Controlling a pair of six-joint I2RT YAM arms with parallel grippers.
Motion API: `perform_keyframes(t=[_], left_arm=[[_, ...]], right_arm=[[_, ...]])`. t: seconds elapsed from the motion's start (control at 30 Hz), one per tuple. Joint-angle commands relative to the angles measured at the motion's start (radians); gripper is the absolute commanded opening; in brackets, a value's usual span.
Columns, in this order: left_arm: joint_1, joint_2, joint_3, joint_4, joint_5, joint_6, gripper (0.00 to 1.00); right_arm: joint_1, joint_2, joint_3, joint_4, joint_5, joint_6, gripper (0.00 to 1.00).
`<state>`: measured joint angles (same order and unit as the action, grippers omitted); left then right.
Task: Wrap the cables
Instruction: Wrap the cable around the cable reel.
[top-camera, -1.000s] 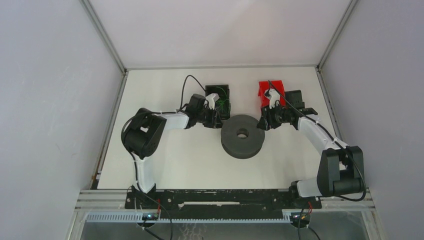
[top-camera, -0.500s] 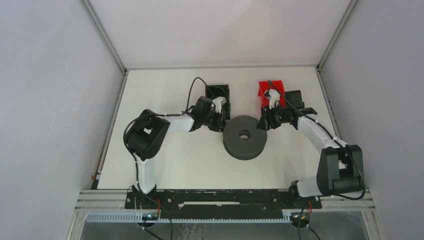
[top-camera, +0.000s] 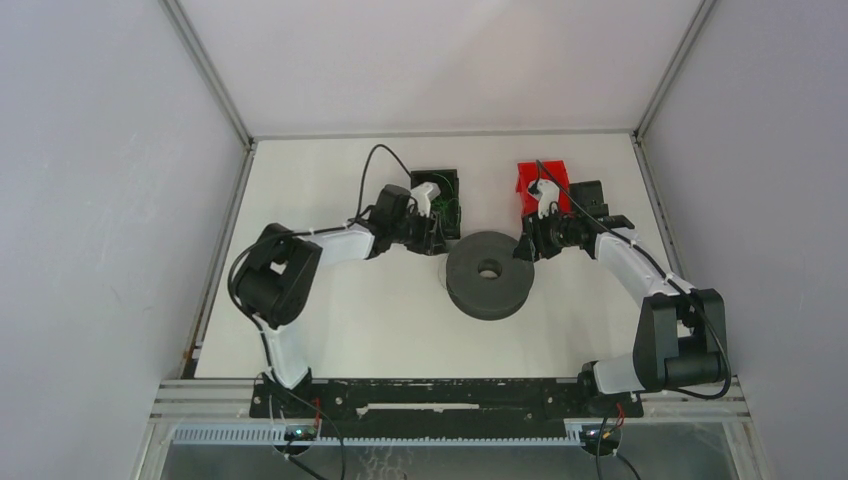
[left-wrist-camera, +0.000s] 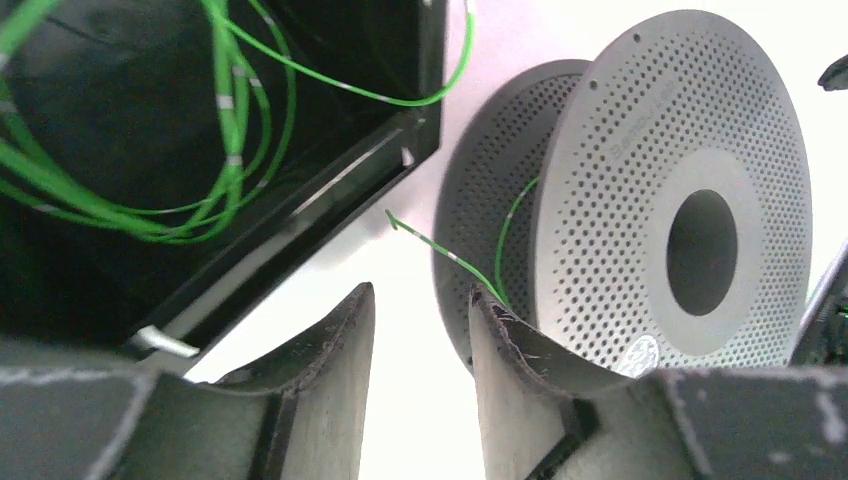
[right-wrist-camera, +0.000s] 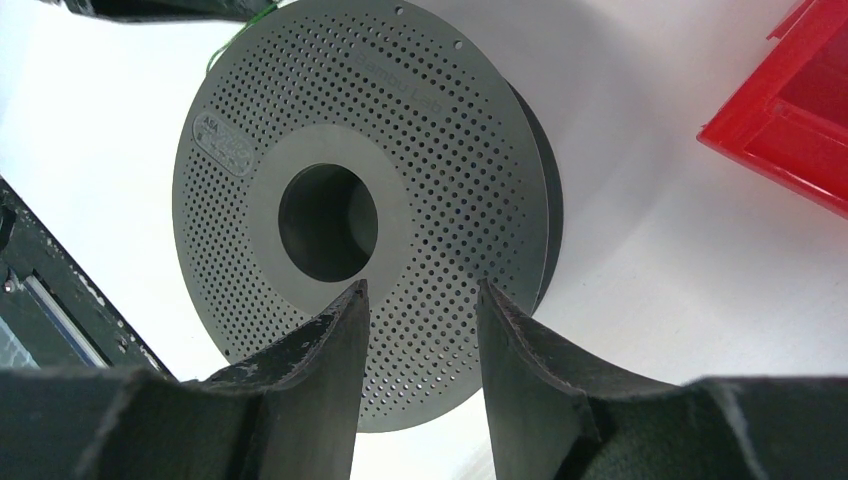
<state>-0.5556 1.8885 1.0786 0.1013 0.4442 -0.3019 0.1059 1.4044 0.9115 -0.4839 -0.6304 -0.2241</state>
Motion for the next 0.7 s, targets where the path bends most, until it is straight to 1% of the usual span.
perform_keyframes(t=[0.0,0.2,0.33,0.47,0.57,0.67], left_arm=[[0.039,-0.102,-0.047,-0.006,-0.045,0.076,0.45],[0.057,-0.179,-0.116,-0.051,-0.116,0.168,0.46],[0.063,-0.216,-0.146,-0.07,-0.18,0.195,0.48],[0.065,-0.238,-0.147,-0.126,-0.289,0.194,0.5],[0.065,-0.238,-0.111,-0.2,-0.353,0.237,0.54],[0.065,-0.249,-0.104,-0.258,-0.372,0.28,0.54]], right_arm=[[-0.005,-0.005,0.009,0.013,-0.019,0.001,0.51],[-0.005,-0.009,0.009,0.014,-0.016,0.003,0.51],[-0.005,-0.01,0.009,0.015,-0.017,0.005,0.51],[-0.005,-0.009,0.01,0.008,-0.015,0.004,0.51],[-0.005,-0.009,0.009,0.009,-0.014,0.003,0.51],[-0.004,-0.007,0.009,0.007,-0.015,0.002,0.51]])
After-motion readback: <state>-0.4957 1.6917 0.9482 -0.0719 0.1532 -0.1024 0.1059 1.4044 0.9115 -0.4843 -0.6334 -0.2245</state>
